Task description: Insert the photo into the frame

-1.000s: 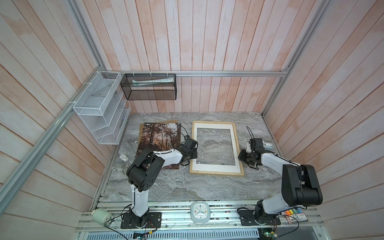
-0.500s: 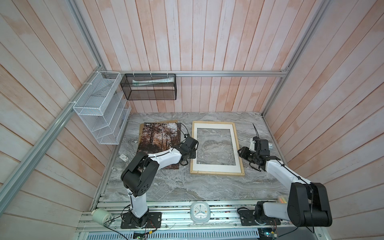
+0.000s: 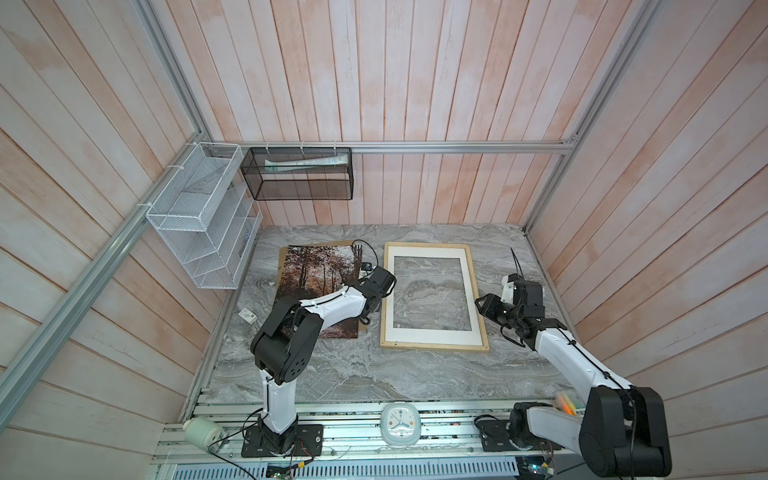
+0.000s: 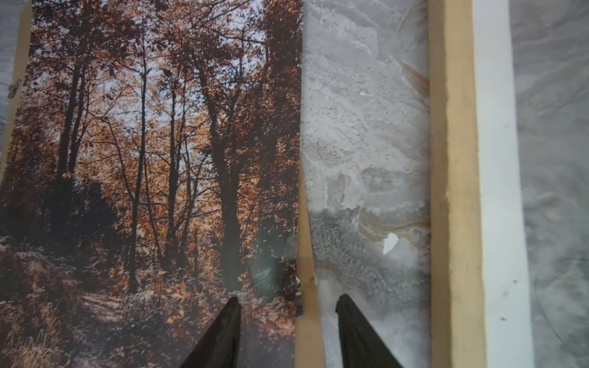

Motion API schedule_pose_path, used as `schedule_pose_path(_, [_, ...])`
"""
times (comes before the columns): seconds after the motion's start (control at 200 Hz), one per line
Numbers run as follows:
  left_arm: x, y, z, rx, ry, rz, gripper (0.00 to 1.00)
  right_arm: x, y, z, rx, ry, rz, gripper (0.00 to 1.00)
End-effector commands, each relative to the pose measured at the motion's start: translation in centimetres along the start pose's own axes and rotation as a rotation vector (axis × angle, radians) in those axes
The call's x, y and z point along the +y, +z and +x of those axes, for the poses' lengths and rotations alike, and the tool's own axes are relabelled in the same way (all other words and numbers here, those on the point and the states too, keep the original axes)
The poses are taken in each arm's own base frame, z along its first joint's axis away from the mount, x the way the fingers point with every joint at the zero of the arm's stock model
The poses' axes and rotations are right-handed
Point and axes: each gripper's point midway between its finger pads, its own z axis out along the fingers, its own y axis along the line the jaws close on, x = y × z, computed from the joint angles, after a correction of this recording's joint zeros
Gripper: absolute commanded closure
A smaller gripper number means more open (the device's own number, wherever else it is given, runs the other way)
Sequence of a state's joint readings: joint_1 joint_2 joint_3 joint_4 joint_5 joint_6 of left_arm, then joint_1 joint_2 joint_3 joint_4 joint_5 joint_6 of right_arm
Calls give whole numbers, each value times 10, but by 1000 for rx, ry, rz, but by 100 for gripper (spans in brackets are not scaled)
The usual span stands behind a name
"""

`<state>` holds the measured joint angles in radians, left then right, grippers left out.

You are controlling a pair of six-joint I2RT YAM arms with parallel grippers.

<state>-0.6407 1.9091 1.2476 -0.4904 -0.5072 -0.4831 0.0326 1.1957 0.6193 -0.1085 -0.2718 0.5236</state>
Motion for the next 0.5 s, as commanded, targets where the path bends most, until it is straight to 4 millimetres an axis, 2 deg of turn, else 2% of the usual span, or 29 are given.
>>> schedule_pose_path(0.0, [16, -12, 21, 30, -3, -43, 47, 11, -1, 11, 35, 0, -57, 52])
schedule_pose_path(0.13, [24, -20, 48, 78, -4, -58, 47, 31, 3, 18, 56, -35, -106, 51])
schedule_pose_path(0.245, [21, -29, 69, 91, 11, -53, 47, 39, 10, 22, 73, -53, -107, 50])
schedule_pose_path(0.37, [11, -37, 84, 98, 25, -40, 47, 46, 18, 25, 91, -64, -109, 50])
schedule_pose_path(0.495, [11, -38, 95, 111, 46, -76, 47, 51, 21, 27, 98, -72, -112, 50])
